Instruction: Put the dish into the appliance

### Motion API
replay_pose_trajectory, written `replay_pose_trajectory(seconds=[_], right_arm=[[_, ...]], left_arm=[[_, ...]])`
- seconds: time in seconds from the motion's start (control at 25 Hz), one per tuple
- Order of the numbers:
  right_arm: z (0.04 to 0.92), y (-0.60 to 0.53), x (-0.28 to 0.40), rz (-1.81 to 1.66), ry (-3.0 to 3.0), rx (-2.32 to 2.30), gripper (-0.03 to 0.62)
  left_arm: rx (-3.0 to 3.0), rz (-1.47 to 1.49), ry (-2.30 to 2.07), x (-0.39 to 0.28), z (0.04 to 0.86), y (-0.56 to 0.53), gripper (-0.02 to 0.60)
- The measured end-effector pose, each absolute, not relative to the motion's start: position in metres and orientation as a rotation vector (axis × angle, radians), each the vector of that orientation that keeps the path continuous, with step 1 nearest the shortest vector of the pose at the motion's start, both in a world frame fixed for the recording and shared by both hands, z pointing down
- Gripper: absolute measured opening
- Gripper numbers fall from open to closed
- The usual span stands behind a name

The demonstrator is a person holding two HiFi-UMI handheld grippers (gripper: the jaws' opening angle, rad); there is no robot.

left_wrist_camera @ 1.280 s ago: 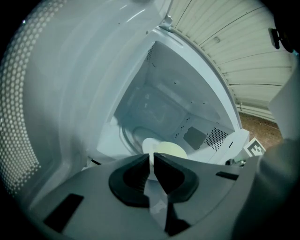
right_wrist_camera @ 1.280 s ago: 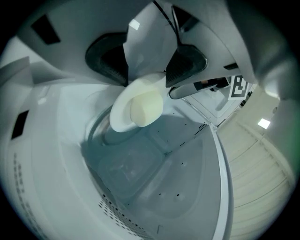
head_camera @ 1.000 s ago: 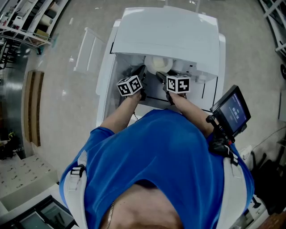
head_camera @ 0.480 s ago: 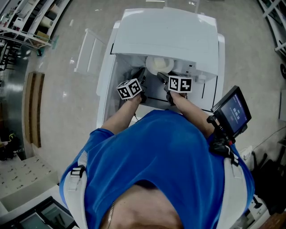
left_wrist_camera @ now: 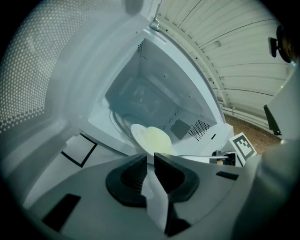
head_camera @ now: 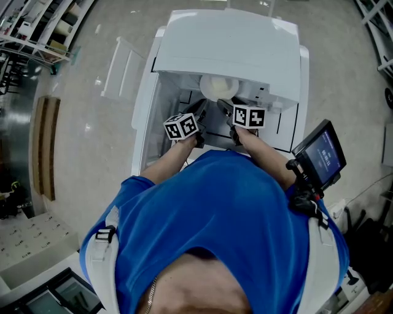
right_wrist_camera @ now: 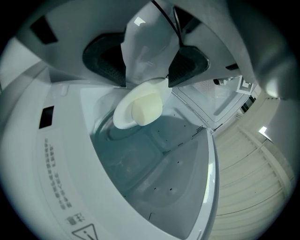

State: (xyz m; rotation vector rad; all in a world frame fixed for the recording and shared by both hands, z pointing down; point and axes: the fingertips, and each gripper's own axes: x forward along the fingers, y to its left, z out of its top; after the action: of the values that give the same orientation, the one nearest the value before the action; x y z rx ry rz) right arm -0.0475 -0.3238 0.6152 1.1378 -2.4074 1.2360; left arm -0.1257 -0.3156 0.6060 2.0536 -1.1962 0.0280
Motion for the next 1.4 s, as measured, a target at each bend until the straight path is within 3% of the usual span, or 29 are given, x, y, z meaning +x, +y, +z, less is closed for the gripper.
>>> replay_pose_trajectory(seconds=[0.64,1.4], right_arm=[[0.609,-0.325,-0.038,0.789,-2.377,1.166,0.256],[0.604,-0.334,-0.046,0.565,-2.312,1.136,0.238]], left_arm=[[2.035,0.038,-1.181,-0.117,0.614,-0.319,0.034],[2.047,0.088,-1.21,-0.125,0.603,-0.331,0.034]])
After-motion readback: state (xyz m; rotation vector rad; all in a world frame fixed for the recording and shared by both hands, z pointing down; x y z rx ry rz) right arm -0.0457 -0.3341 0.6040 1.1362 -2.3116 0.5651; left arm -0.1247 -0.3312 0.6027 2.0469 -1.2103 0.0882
